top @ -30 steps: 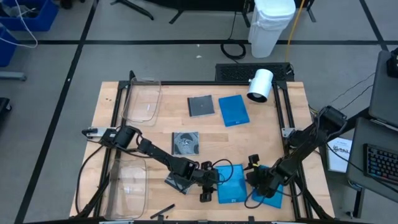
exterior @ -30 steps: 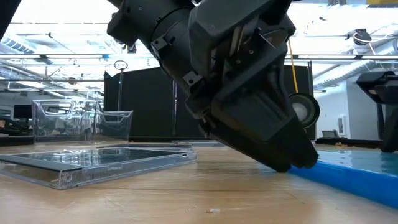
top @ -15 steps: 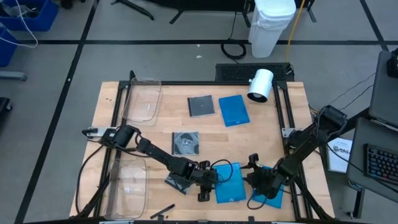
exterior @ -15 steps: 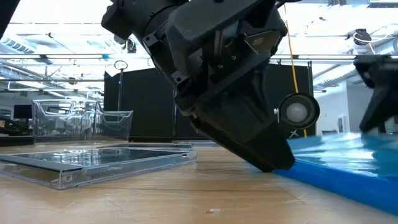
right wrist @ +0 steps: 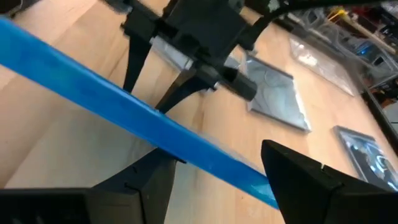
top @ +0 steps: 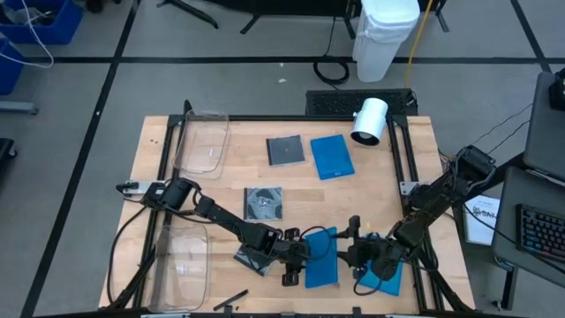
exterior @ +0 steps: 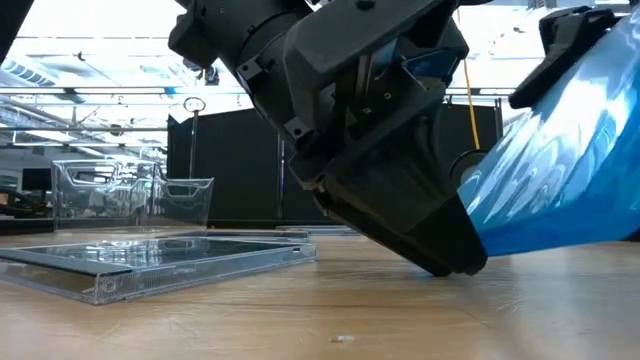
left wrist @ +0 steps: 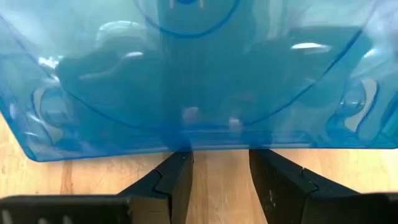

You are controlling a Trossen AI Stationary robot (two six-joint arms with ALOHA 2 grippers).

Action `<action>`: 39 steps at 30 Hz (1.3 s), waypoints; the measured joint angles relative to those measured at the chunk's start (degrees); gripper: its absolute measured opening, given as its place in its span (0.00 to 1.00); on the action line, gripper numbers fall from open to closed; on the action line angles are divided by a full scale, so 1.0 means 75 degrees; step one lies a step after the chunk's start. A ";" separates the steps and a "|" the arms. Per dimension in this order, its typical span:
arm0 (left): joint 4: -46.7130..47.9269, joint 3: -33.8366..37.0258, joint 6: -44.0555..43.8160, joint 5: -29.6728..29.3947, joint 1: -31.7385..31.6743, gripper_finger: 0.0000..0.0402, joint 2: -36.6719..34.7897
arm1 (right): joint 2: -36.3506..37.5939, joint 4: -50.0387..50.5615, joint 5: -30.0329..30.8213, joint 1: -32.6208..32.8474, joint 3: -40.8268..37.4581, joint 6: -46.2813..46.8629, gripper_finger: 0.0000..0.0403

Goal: Pick & place jewel cases by type
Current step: Put the bottom left blue CD case into the top transparent bin

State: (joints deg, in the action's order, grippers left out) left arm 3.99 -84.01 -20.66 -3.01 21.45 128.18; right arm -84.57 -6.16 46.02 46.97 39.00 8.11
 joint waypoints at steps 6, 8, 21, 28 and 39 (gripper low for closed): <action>0.0026 0.0002 0.0085 0.0091 0.0000 0.41 0.0001 | -0.0021 0.0090 -0.0707 -0.0147 -0.0010 0.0054 0.52; 0.0036 0.0003 0.0238 0.0111 0.0000 0.41 0.0000 | -0.0021 0.0106 -0.1027 -0.0168 -0.0015 0.0044 0.46; 0.0808 0.0070 0.1833 0.0220 0.0225 0.41 -0.1301 | 0.0376 -0.0044 -0.2056 -0.0156 0.0000 0.0288 0.05; 0.1658 0.0015 0.2502 -0.1526 0.0669 0.41 -0.2487 | 0.1654 0.0039 -0.2193 -0.0112 -0.0017 0.0056 0.05; 0.0923 0.0003 0.3219 -0.2209 0.0822 0.41 -0.2669 | 0.2075 -0.0942 -0.2161 -0.0662 -0.0015 -0.1434 0.05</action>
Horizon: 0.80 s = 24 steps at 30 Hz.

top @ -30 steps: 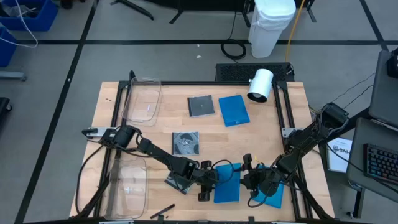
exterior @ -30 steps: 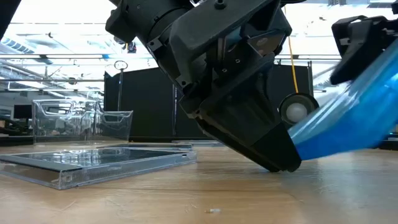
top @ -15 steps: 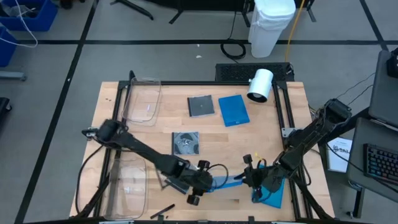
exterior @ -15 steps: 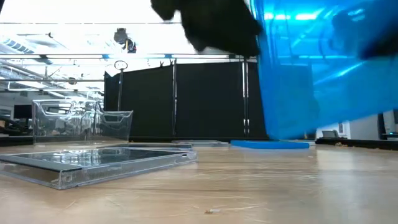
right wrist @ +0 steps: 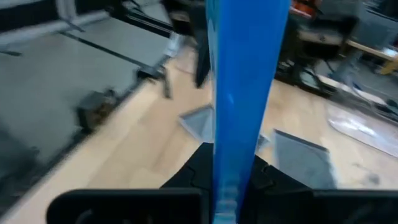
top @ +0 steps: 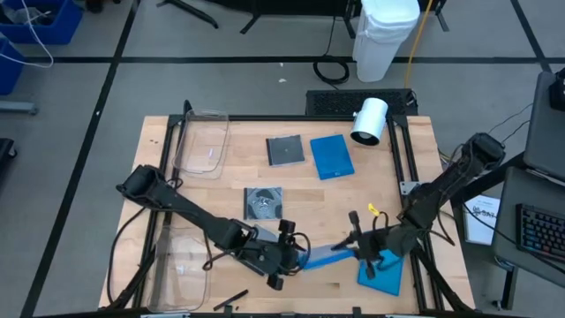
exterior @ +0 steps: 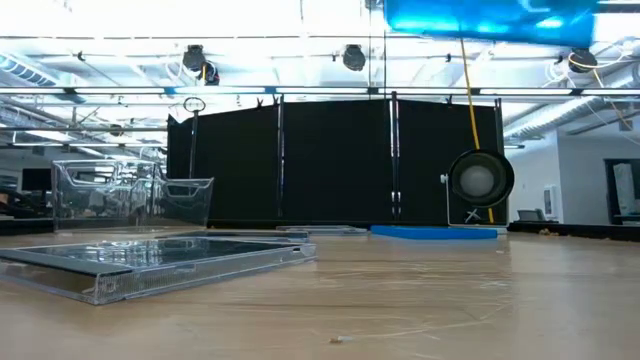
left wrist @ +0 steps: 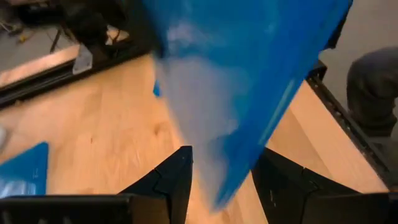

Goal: Pick & place jewel cases by type
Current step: Put the bottom left blue CD case into the top transparent bin

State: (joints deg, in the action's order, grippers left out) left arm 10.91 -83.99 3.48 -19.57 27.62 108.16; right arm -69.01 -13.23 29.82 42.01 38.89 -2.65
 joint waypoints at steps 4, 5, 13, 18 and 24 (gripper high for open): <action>0.0053 0.0003 0.0281 -0.0066 -0.0002 0.41 -0.0071 | -0.0037 -0.0027 -0.0085 -0.0396 -0.0068 -0.0058 0.05; 0.0080 0.0003 0.0347 -0.0095 0.0005 0.41 -0.0122 | -0.0057 -0.0090 -0.0150 -0.0517 -0.0070 -0.0090 0.05; -0.0316 -0.0009 0.0819 -0.1024 -0.0070 0.37 -0.0224 | -0.0921 -0.1761 -0.1154 -0.1419 -0.0102 -0.0900 0.05; -0.0168 0.0000 0.1290 -0.1280 -0.0085 0.17 -0.0219 | -0.1169 -0.1852 -0.1050 -0.1560 -0.0102 -0.0955 0.09; 0.0794 -0.0003 0.1298 -0.2095 0.0020 0.14 -0.0684 | -0.0826 -0.1960 -0.0644 -0.1512 -0.0078 -0.0896 0.22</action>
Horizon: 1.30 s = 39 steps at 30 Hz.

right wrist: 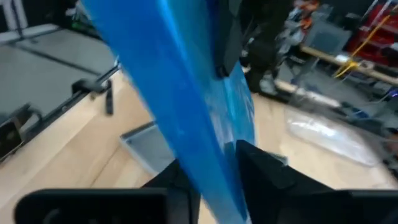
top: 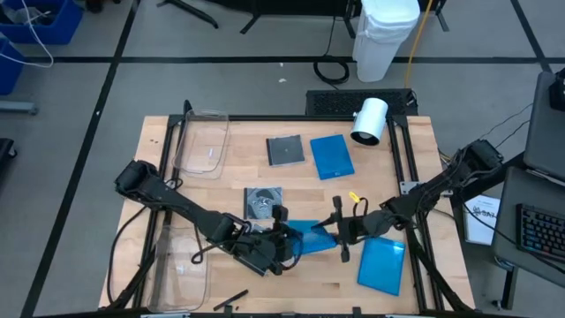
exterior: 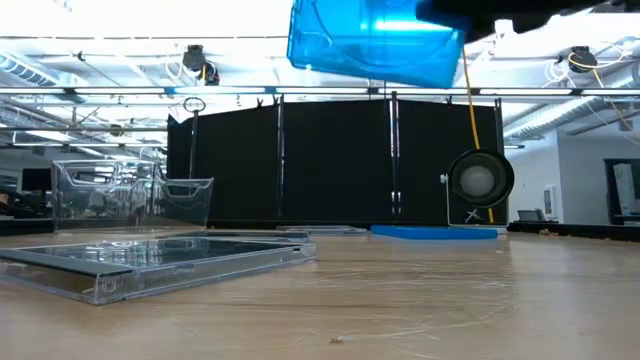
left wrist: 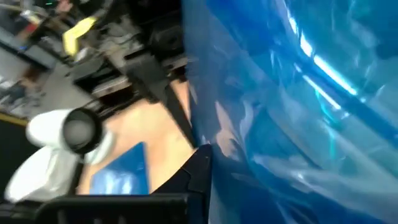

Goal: Pick & place jewel cases by type
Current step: Put the bottom left blue CD case into the top transparent bin

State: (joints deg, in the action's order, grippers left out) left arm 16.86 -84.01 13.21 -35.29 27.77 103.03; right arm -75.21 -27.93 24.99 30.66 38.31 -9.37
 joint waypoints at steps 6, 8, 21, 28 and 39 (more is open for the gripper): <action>0.1936 0.0017 -0.0702 -0.1719 0.0308 0.13 -0.1042 | 0.0813 0.0618 -0.0200 0.0129 0.0026 0.0263 0.30; 0.2776 0.0003 -0.1235 -0.2491 0.0373 0.13 -0.1445 | 0.1127 0.1000 -0.0322 0.0198 0.0008 0.0479 0.31; 0.9614 0.0136 -0.6943 -0.3038 -0.1577 0.13 -0.3529 | 0.1925 0.2062 -0.0172 0.0531 -0.0207 0.1291 0.29; 0.8817 0.0929 -0.7970 -0.1412 -0.4159 0.13 -0.4311 | 0.1928 0.1562 -0.0163 0.0528 -0.0776 0.1563 0.29; 0.6985 0.2716 -0.7575 0.2152 -0.7481 0.13 -0.4381 | 0.1925 0.0351 -0.0166 0.0526 -0.1417 0.1564 0.29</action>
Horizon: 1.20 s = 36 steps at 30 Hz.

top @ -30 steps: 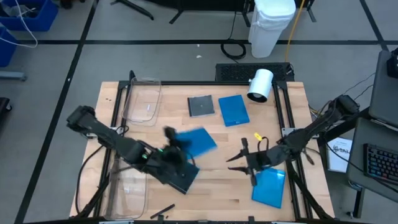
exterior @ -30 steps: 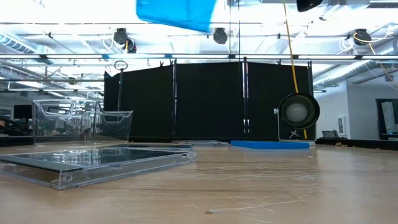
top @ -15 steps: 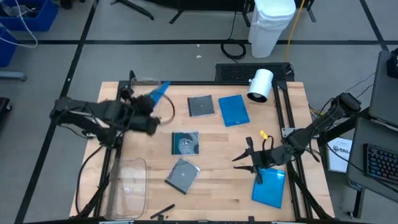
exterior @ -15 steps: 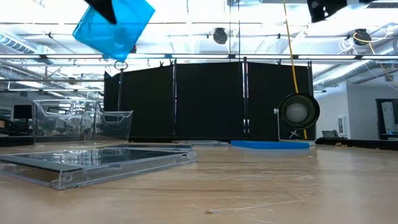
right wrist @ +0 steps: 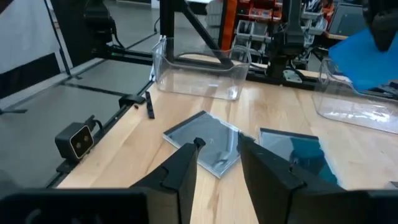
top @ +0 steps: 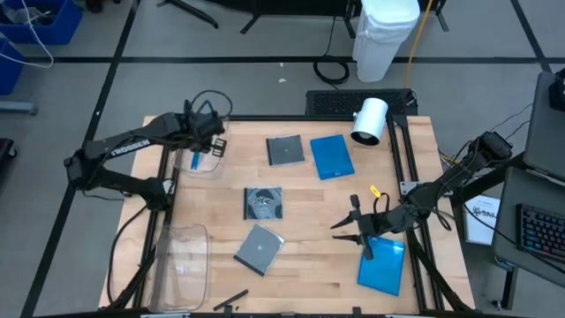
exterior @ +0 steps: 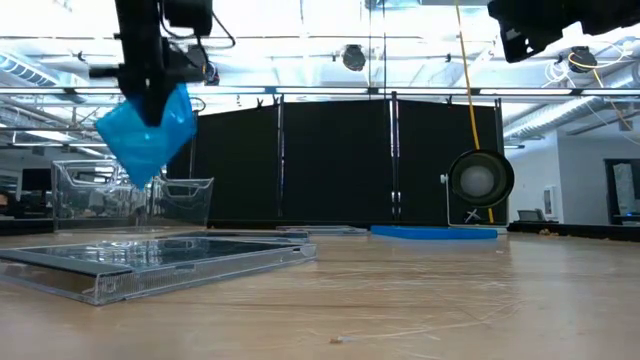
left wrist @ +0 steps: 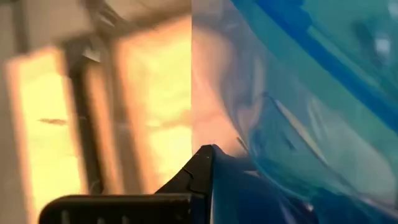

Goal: Pick & place jewel cases by type
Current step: Put the bottom left blue CD case into the top transparent bin, then put the top blue CD case into the top transparent bin

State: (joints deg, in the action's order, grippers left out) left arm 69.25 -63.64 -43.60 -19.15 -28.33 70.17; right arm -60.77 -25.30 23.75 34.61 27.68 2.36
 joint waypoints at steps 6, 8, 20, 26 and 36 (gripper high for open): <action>-0.0494 0.0779 0.0147 0.1063 -0.0969 0.14 0.0000 | 0.0000 -0.0026 -0.0003 0.0000 0.0000 0.0001 0.29; -0.0325 0.0947 0.0045 0.1082 -0.1201 0.16 0.0000 | 0.0000 -0.0026 -0.0001 0.0000 0.0000 0.0000 0.29; -0.0260 0.1169 0.0189 0.1154 -0.1449 0.27 0.0000 | 0.0000 -0.0023 -0.0003 0.0000 0.0000 -0.0008 0.29; -0.0258 0.1169 0.0168 0.0940 -0.1449 0.46 0.0000 | 0.0000 -0.0020 -0.0003 0.0000 0.0000 -0.0009 0.29; -0.0305 0.1134 0.0430 0.0946 -0.1503 0.71 -0.0009 | 0.0000 0.0048 -0.0003 0.0000 0.0000 -0.0005 0.29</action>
State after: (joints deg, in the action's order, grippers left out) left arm 66.95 -55.13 -40.38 -12.05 -39.61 70.11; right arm -60.77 -24.94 23.73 34.61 27.68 2.33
